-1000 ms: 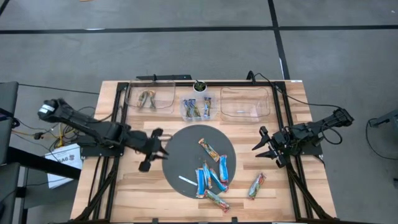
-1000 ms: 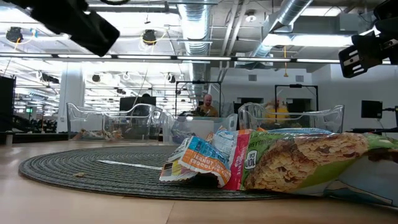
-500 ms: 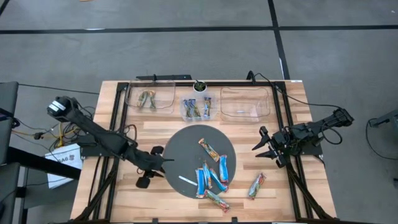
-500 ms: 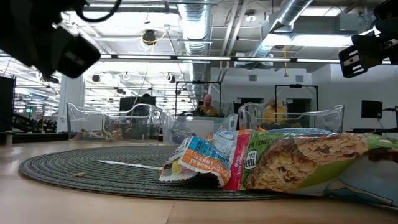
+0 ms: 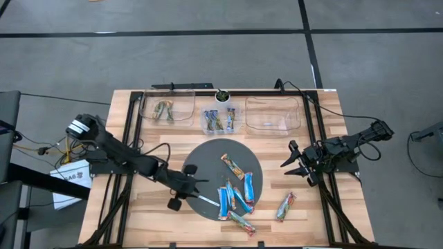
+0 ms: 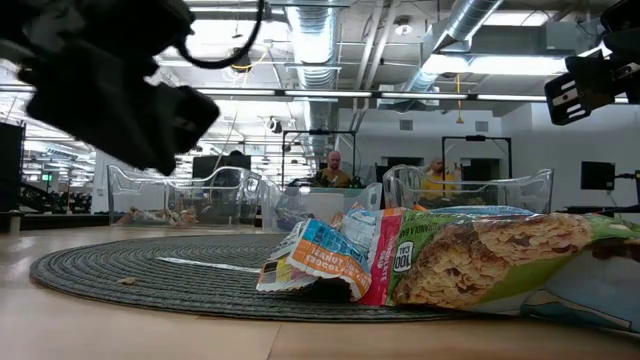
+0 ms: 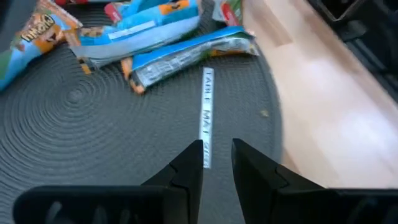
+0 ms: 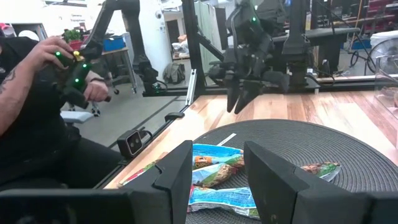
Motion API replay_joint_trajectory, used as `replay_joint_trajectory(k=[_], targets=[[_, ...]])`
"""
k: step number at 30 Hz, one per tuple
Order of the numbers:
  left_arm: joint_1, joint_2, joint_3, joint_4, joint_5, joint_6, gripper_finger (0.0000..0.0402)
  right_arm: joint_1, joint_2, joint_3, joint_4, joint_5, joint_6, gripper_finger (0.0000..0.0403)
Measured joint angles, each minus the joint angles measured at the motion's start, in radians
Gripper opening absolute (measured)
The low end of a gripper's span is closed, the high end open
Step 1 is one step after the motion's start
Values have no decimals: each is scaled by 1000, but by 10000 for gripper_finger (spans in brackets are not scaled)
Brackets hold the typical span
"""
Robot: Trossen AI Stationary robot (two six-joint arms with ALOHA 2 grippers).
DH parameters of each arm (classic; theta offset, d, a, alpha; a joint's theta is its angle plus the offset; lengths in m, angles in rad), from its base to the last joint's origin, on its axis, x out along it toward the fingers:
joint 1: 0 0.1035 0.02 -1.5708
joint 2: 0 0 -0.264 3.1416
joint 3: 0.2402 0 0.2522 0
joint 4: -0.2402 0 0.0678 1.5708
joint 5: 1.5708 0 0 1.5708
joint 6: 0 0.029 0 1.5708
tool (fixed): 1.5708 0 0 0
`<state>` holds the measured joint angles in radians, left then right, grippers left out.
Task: Pick and place Granola Bars by type
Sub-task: Put the yellow granola bar into the left transparent bin
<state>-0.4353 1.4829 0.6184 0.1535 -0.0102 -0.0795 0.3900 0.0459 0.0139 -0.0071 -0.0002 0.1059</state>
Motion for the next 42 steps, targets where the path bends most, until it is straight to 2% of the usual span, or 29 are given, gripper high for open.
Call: replay_joint_trajectory(k=[10, 18, 23, 31, 42], targets=[[43, 116, 153, -25, -78, 207, 75, 0, 0, 0, 0, 0, 0, 137], [100, 142, 261, -158, -216, 378, 75, 0, 0, 0, 0, 0, 0, 137], [146, 141, 308, -246, -268, 455, 75, 0, 0, 0, 0, 0, 0, 139], [191, 141, 323, -261, -342, 576, 75, 0, 0, 0, 0, 0, 0, 137], [249, 141, 323, -261, -440, 615, 75, 0, 0, 0, 0, 0, 0, 137]])
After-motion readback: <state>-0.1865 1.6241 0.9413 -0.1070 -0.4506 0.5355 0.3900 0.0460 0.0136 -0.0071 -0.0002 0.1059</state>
